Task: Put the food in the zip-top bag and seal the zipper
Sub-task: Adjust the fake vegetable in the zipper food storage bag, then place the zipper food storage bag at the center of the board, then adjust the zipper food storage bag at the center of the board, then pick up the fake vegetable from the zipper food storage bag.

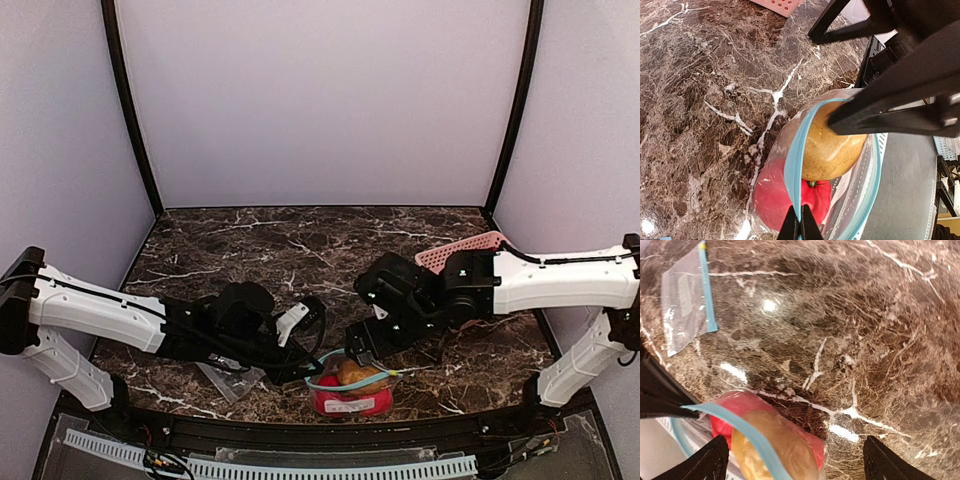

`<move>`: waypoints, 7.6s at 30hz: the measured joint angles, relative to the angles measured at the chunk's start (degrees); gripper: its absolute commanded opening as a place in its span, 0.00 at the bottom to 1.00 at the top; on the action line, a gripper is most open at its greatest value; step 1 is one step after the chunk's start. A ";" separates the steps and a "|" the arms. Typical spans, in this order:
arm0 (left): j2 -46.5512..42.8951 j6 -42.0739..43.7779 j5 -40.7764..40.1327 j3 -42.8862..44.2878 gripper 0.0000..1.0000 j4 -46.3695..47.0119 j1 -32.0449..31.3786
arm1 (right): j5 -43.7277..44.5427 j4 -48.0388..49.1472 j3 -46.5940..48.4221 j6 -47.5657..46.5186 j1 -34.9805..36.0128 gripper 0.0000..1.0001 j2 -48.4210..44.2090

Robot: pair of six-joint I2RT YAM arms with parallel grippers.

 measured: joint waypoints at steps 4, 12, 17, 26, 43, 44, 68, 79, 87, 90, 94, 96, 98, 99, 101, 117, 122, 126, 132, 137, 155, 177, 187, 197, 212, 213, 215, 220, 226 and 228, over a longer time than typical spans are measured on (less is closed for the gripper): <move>0.04 0.72 0.63 0.17 0.01 -0.44 0.00 | -0.94 1.55 -0.09 -2.93 -0.02 0.97 -6.19; 0.46 1.40 0.94 0.22 0.01 -0.46 0.00 | -5.84 17.35 -18.51 -12.41 -0.02 0.96 -24.28; 0.98 1.44 0.96 0.87 0.01 -0.79 0.00 | -8.11 21.77 -26.88 -19.54 0.00 0.94 -30.25; 1.49 1.46 0.94 1.42 0.01 -1.31 0.00 | -8.44 25.68 -27.19 -30.97 2.58 0.93 -25.55; 1.73 1.46 1.05 1.95 0.01 -1.77 0.00 | -6.16 32.52 -26.14 -41.75 5.20 0.86 -14.71; 1.84 1.46 1.14 2.01 0.01 -1.77 0.00 | -5.95 32.76 -25.86 -42.34 5.27 0.80 -14.27; 3.37 1.29 0.11 3.08 0.37 -3.04 0.02 | -5.33 35.32 -23.93 -42.01 5.46 0.00 -11.28; -1.70 3.63 -3.78 3.08 0.87 -3.89 1.40 | -5.38 35.60 -26.18 -38.99 5.53 0.36 -14.82; -3.13 4.96 -4.96 3.74 0.88 -5.62 2.47 | -1.18 34.23 -26.12 -32.17 5.46 0.80 -23.17; -3.13 4.92 -4.90 3.74 0.88 -5.77 2.62 | 1.77 31.98 -25.79 -27.80 4.42 0.81 -26.25; -2.86 4.31 -4.96 3.74 0.89 -5.75 2.69 | 3.69 27.15 -24.50 -22.36 2.01 0.83 -26.86; -2.36 2.69 -5.35 3.63 0.89 -5.55 2.82 | 3.74 25.24 -23.89 -20.44 0.85 0.84 -26.45; -2.12 0.04 -5.75 2.62 0.89 -4.20 3.04 | 3.34 23.80 -22.99 -19.06 -0.50 0.84 -25.14; -2.14 -1.20 -5.86 1.95 0.90 -3.52 3.06 | 2.78 23.34 -22.58 -18.58 -1.44 0.84 -24.15; -2.14 -4.59 -6.49 0.17 0.90 -1.70 3.06 | 1.14 23.10 -22.03 -17.68 -3.87 0.84 -21.53; 6.49 -22.80 -5.53 -7.02 0.63 17.86 4.57 | -18.49 31.52 -24.96 -12.72 -12.76 0.63 -5.75; 11.15 -22.67 -3.23 -5.84 0.55 21.88 7.26 | -22.82 36.46 -28.33 -9.66 -9.57 0.61 -5.46; 15.87 -20.13 -0.20 0.13 0.51 22.47 8.68 | -24.46 40.00 -28.09 -7.37 -4.63 0.60 -2.71; 20.48 -14.99 4.63 8.83 0.58 22.58 9.60 | -22.77 39.52 -24.46 -3.78 0.61 0.73 -1.92; 17.94 -9.38 4.00 10.56 0.77 16.65 11.89 | -17.66 34.49 -24.30 -2.21 1.05 0.81 -9.66; -2.16 -18.08 -1.27 -10.16 0.84 6.78 14.01 | -10.47 24.96 -27.93 -1.31 -16.20 0.68 -12.68; 8.70 -22.71 5.25 -7.26 0.60 17.09 12.66 | -19.43 40.72 -27.10 -0.46 -18.62 0.84 -0.87; 9.31 -22.88 5.49 -7.21 0.55 18.51 12.66 | -24.24 43.85 -24.55 -0.79 -18.56 0.84 4.00; 9.33 -22.67 5.57 -7.13 0.36 18.97 12.66 | -21.59 37.16 -18.49 -2.38 -14.86 0.77 8.33; 9.35 -21.94 3.80 -6.67 0.01 19.12 12.66 | -9.68 26.16 -15.30 1.31 -9.51 0.43 7.78; 9.35 -21.90 3.52 -6.67 0.01 18.93 12.63 | -8.63 24.44 -15.56 1.64 -9.35 0.43 7.13; 9.35 -21.73 3.02 -6.73 0.01 18.67 12.63 | -7.08 21.92 -16.20 2.23 -9.33 0.45 5.68; 9.35 -21.46 2.16 -6.78 0.01 18.32 12.63 | -3.28 15.17 -18.12 4.11 -9.33 0.52 -0.87; 9.46 -18.80 2.73 -6.69 0.01 18.27 12.63 | -5.22 18.01 -24.37 0.44 -9.38 0.67 -12.17; 9.79 -17.09 3.43 -6.27 0.01 18.08 12.63 | -8.31 20.74 -26.82 -2.03 -10.01 0.66 -15.82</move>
